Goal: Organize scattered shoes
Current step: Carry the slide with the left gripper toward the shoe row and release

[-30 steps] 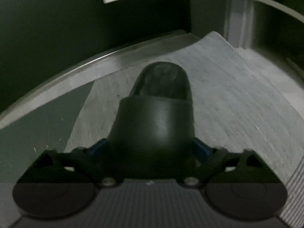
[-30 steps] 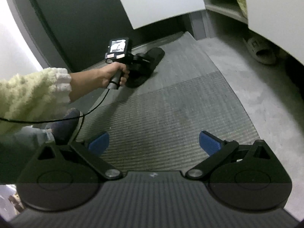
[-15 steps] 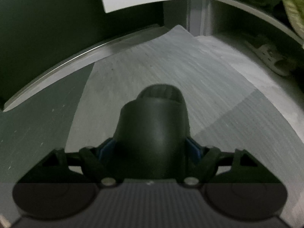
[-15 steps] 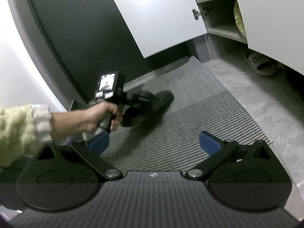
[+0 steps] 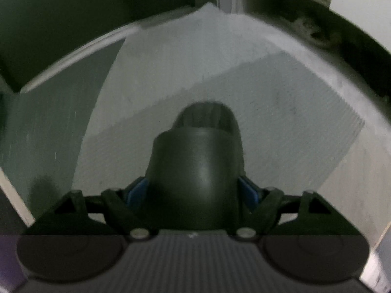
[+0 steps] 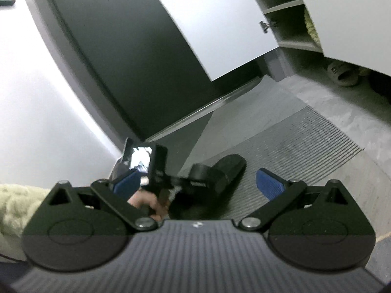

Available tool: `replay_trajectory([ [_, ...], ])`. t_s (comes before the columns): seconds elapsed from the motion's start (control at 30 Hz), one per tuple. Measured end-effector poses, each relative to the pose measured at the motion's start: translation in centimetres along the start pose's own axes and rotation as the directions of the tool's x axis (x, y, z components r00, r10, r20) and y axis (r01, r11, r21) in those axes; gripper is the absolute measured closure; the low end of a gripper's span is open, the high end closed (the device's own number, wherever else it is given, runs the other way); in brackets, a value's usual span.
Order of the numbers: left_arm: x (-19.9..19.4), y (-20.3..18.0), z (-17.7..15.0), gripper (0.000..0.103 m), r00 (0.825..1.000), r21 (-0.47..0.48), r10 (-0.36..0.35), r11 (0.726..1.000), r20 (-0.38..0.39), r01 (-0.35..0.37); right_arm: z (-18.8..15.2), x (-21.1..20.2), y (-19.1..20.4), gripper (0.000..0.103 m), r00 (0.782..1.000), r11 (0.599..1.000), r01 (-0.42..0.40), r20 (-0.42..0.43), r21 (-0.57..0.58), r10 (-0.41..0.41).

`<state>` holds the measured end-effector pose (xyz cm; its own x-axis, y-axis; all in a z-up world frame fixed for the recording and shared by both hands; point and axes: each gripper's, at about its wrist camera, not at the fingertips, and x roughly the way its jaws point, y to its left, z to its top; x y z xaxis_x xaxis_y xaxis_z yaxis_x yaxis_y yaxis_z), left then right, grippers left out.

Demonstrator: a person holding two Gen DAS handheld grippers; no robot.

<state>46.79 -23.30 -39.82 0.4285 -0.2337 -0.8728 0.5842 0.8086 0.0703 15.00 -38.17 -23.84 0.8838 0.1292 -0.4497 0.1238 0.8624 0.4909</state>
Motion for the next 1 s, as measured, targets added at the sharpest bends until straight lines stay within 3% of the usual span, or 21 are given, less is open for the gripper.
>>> replay_trajectory([
  [0.13,1.1,0.4,-2.5,0.018,1.000,0.004,-0.008,1.000,0.000,0.008,-1.0,-0.4,1.4,0.000,0.999,0.999,-0.002,-0.052,-0.046,0.000],
  [0.23,0.4,-0.2,-2.9,0.022,0.999,0.080,0.010,0.997,0.044,-0.013,-0.8,-0.4,2.7,0.000,0.995,0.997,-0.009,-0.104,-0.079,0.000],
  [0.33,-2.0,0.3,-2.7,0.017,0.999,0.031,0.020,0.999,0.041,-0.021,1.1,-1.2,5.3,0.000,0.988,0.992,-0.007,-0.153,-0.127,-0.013],
  [0.43,-7.0,0.7,-2.3,0.010,0.998,0.009,0.036,0.999,0.043,-0.037,3.7,-2.5,7.8,0.000,0.983,0.989,-0.006,-0.181,-0.147,-0.021],
  [0.53,-13.3,0.8,-2.2,0.003,0.996,0.007,0.046,0.999,0.071,-0.047,7.2,-4.6,11.4,0.000,0.965,0.976,-0.040,-0.260,-0.214,-0.017],
  [0.67,-20.4,1.0,-2.7,0.002,0.994,-0.014,0.047,0.999,0.094,-0.045,9.0,-6.7,14.3,0.000,0.920,0.983,0.134,-0.353,-0.127,-0.171],
  [0.73,-23.8,1.2,-3.3,0.001,0.993,-0.041,0.021,0.999,0.113,-0.016,9.2,-8.1,15.3,0.000,0.912,0.978,0.204,-0.354,-0.046,-0.207],
  [0.77,-25.4,1.2,-3.5,0.001,0.992,-0.053,0.010,0.999,0.122,-0.003,9.3,-8.7,15.9,0.000,0.910,0.973,0.231,-0.350,-0.015,-0.222],
  [0.87,-30.5,2.0,-4.8,0.001,0.991,-0.102,-0.003,0.995,0.135,0.017,9.5,-10.0,17.9,0.000,0.931,0.972,0.232,-0.280,-0.034,-0.233],
  [1.0,-37.0,3.4,-7.1,0.000,0.986,-0.158,0.030,0.987,0.162,-0.004,8.8,-10.2,18.7,0.000,0.947,0.969,0.246,-0.207,-0.023,-0.246],
])
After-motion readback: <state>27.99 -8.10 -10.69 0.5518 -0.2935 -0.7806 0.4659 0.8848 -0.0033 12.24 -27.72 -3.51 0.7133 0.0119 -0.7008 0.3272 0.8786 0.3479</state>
